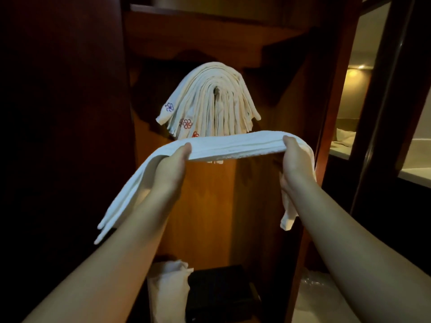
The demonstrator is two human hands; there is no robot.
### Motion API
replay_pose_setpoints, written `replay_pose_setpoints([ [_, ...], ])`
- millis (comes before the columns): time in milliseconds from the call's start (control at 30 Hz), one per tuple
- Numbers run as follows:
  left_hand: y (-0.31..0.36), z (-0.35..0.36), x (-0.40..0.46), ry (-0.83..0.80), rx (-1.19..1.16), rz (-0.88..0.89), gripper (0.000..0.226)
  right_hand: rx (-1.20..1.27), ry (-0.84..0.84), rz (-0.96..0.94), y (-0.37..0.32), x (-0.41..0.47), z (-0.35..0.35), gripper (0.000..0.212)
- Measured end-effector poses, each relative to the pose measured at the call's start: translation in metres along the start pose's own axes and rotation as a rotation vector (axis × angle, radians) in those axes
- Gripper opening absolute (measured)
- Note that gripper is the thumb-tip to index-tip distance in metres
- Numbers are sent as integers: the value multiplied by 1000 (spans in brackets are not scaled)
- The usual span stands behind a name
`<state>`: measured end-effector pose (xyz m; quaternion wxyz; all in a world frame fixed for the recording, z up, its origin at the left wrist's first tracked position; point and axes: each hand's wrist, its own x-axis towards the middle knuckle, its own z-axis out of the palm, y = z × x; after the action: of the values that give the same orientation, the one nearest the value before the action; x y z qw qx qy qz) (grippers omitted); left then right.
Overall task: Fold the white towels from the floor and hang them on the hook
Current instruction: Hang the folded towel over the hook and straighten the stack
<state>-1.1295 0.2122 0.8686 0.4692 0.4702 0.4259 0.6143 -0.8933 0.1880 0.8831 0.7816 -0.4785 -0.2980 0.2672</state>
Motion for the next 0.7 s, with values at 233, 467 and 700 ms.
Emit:
replay_pose_setpoints([
  [233,40,-1,58,-100,233,250,42,118,46,58,-5,52,35,24],
  [467,76,8,152,-224,371,338,41,66,63,1,-24,129,83,32],
  [700,99,23,251,-376,150,344,55,9,31,-112,-41,194,132,49],
])
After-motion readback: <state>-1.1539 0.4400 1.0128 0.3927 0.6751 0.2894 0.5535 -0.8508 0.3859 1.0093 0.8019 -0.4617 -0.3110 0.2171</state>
